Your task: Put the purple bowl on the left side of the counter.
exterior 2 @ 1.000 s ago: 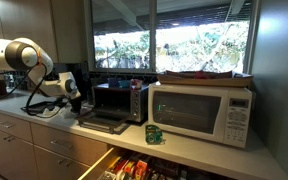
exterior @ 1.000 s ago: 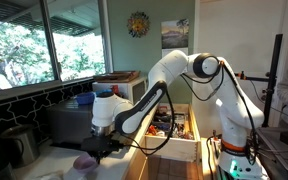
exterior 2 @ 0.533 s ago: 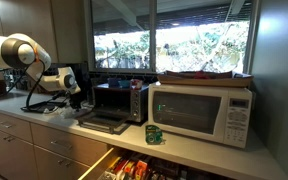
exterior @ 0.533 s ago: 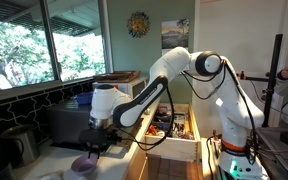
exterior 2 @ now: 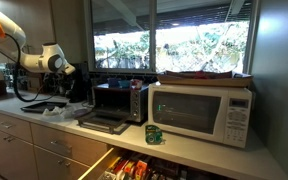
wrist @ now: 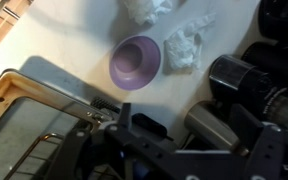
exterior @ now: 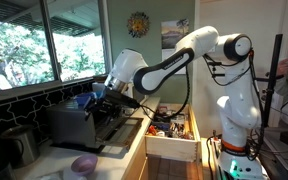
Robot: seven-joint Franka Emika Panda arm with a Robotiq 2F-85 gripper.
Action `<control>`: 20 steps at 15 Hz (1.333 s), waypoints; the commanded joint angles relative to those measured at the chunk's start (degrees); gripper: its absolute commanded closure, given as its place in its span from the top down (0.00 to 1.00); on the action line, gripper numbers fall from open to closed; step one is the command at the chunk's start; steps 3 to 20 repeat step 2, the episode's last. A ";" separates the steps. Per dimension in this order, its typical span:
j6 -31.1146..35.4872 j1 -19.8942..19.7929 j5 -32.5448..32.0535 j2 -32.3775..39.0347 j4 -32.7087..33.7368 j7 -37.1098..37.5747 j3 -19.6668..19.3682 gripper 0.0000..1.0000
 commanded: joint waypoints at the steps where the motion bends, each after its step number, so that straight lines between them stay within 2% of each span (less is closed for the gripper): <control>1: 2.53 -1.88 3.16 -2.51 -2.56 -4.39 1.86 1.00; 2: 3.23 -2.27 4.22 -4.16 -3.97 -5.90 2.23 1.00; 20: 3.23 -2.27 4.22 -4.16 -3.97 -5.90 2.23 1.00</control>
